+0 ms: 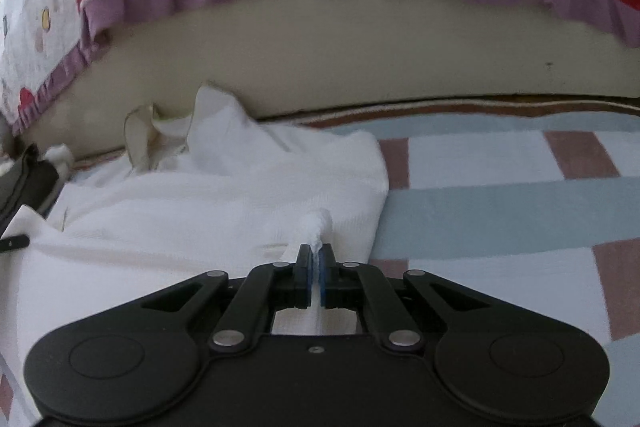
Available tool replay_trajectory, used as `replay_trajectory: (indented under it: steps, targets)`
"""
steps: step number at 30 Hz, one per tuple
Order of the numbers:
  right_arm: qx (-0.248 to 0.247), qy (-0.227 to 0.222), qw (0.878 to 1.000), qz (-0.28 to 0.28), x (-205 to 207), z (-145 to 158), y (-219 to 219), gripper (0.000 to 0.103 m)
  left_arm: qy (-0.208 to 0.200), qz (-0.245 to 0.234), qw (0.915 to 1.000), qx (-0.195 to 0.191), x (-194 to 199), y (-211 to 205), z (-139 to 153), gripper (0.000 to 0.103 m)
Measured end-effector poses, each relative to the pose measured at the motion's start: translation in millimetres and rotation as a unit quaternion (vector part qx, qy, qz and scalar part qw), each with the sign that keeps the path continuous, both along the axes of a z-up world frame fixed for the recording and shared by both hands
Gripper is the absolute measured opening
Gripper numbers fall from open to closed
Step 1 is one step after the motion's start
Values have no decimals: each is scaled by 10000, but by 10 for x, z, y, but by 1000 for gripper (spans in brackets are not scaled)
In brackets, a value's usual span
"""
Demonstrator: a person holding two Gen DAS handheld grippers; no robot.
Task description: Fold clothes
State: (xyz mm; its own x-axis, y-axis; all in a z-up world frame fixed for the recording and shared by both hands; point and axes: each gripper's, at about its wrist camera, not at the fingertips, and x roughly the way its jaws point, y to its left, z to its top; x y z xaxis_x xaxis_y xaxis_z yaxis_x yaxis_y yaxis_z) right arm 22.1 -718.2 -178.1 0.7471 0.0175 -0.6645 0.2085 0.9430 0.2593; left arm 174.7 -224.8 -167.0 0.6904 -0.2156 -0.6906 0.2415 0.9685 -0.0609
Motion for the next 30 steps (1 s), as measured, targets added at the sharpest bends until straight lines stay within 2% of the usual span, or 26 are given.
replay_trajectory:
  steps: [1,2,4,5,6,8,9,11,12,15,18,19,20,21,22,24,26,28,30]
  targets:
    - [-160,90,9998,-49,1,-17,23,8,87,210,9996,190,-1,18,-29,39]
    - [-361,248,9988,-225,-3,-40,28,22,177,417,9984,349,-6,40,-48,48]
    - [-306,481,9959,-700,-116,5,-70,27,390,791,9958,235,-84,151,48,51]
    - [-271,596,9934,-939,-175,28,-121,29,515,940,9942,-49,-159,242,130,51]
    - [-22,606,9919,-1112,-275,89,-181,32,658,975,9925,-332,-230,323,190,54]
    - [965,576,9844,-1351,-543,192,-304,38,994,1024,9870,-743,-380,449,257,59]
    - [1462,558,9768,-1464,-679,243,-365,39,1146,1058,9842,-844,-463,488,265,61]
    - [2147,472,9656,-1390,-889,280,-350,46,1459,1099,9792,-884,-612,538,227,63]
    - [2480,428,9584,-1346,-993,297,-341,47,1630,1155,9762,-847,-664,555,196,63]
    - [2747,711,9540,-972,-1159,304,-140,57,2064,1287,9664,-831,-825,635,97,64]
    - [2180,1400,9640,-607,-1038,254,75,58,2202,1358,9623,-837,-873,721,38,66]
    - [1906,1596,9675,-453,-965,230,150,51,2207,1362,9624,-808,-864,731,23,67]
    - [1596,1718,9721,12,-885,200,253,3,2203,1354,9629,-770,-860,743,10,65]
    - [1279,1885,9729,386,-828,182,360,5,2138,1277,9662,-674,-896,766,14,50]
    - [1027,2028,9727,474,-818,185,428,5,2080,1195,9692,-563,-934,787,21,8]
    - [356,2255,9723,490,-818,242,556,4,2065,1004,9731,-177,-1040,796,78,7]
    - [-392,2372,9696,455,-841,348,689,4,2048,982,9736,-207,-1104,832,114,7]
    - [-459,2401,9682,536,-873,370,762,4,2063,1071,9722,-271,-1123,884,132,7]
    - [-495,2556,9646,414,-881,334,757,4,2099,1475,9657,-393,-1098,991,118,9]
